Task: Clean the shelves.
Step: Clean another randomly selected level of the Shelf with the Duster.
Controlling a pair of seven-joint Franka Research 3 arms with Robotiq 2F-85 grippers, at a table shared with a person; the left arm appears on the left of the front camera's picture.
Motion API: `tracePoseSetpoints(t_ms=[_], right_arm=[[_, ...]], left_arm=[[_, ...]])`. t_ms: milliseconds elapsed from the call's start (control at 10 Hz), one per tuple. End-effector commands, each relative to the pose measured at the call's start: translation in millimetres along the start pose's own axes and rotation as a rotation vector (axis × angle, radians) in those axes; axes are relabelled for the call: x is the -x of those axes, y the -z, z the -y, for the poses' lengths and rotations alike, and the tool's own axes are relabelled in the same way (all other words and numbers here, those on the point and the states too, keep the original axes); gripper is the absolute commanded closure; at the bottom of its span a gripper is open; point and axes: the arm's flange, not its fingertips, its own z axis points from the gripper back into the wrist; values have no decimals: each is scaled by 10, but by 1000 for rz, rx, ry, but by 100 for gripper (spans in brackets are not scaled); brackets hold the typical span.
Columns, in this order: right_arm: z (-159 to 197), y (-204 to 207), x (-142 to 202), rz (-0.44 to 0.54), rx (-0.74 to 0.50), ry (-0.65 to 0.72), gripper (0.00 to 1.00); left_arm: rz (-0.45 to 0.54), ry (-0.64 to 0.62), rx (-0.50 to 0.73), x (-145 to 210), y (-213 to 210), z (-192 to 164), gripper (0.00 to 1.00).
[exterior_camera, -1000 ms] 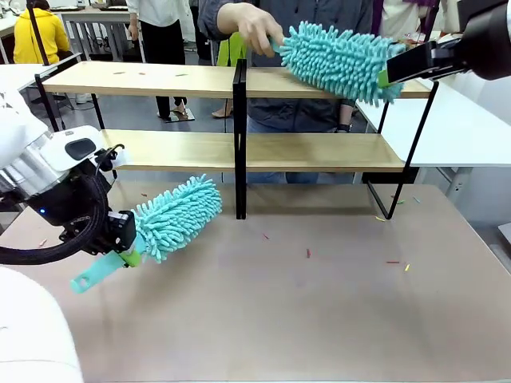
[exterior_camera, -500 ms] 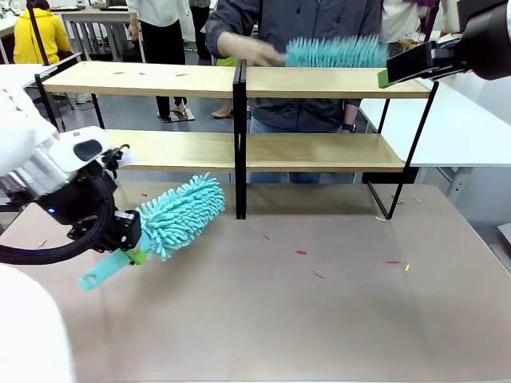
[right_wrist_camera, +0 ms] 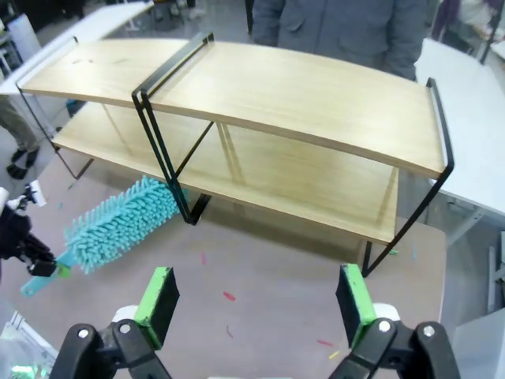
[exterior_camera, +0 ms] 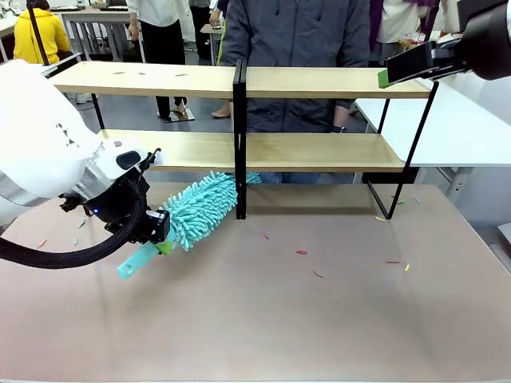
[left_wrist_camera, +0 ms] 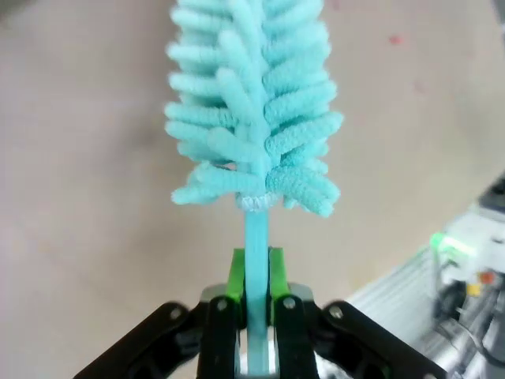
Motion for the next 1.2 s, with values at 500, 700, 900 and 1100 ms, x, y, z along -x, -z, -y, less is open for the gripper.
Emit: tracePoseSetpoints(t_ms=[500,700,900,1100], right_arm=[[5,-4,-6,2,-2,2,0],[5,-4,-6,2,-2,2,0],[5,-4,-6,2,-2,2,0],[5,-4,-6,2,-2,2,0]], left_arm=[[19,-136,5,-333,254,-45,87],[9,-180,-15,-427,375,-102,87],[32,-215,-45,-516,466,-138,87],[96,-321,-127,-540,557,-154,87]])
